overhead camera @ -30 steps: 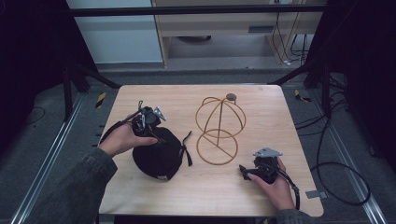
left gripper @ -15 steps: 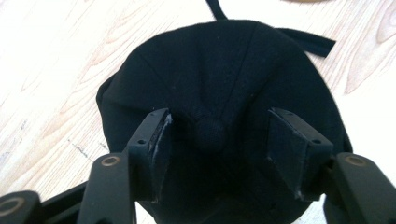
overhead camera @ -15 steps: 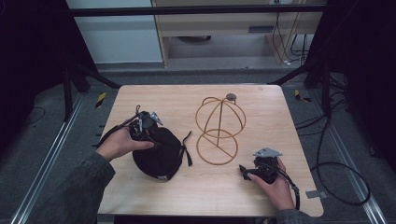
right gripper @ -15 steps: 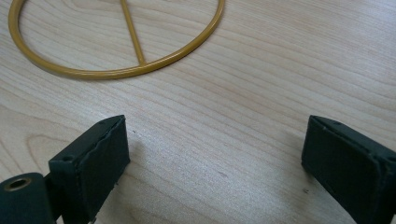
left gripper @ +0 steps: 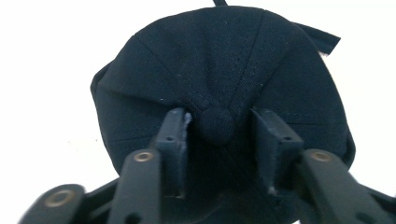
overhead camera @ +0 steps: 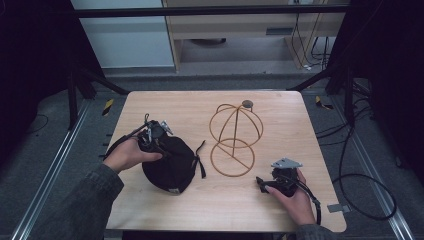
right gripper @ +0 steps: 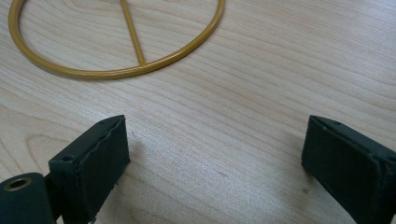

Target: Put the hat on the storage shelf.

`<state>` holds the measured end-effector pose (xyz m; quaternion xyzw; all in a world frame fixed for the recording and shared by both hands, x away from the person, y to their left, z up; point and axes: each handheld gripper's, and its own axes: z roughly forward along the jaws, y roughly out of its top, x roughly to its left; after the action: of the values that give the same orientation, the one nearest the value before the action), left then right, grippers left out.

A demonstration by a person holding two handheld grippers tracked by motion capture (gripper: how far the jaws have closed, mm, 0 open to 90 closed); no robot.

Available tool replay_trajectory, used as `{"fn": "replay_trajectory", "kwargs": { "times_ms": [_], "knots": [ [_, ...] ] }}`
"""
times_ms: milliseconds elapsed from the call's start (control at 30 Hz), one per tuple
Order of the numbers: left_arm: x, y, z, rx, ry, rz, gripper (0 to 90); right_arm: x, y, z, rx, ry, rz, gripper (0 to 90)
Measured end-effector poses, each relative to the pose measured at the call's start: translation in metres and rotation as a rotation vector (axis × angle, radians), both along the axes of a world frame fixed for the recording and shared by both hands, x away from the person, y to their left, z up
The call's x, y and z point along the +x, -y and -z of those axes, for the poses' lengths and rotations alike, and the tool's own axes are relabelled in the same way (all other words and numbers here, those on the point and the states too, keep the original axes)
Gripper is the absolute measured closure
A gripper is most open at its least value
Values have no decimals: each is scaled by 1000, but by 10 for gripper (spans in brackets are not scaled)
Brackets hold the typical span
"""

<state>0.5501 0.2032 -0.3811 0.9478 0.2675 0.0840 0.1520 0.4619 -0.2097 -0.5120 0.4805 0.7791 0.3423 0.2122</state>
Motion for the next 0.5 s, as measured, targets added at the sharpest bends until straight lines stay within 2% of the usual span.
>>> {"fn": "replay_trajectory", "kwargs": {
  "times_ms": [167,300,500],
  "knots": [
    [-3,-1,0,13,-7,13,692,0,0,0,-1,0,0,76],
    [-5,-2,-2,6,10,19,719,0,0,0,-1,0,0,77],
    [-12,-7,-19,-42,51,37,727,0,0,0,-1,0,0,76]
  ]
}}
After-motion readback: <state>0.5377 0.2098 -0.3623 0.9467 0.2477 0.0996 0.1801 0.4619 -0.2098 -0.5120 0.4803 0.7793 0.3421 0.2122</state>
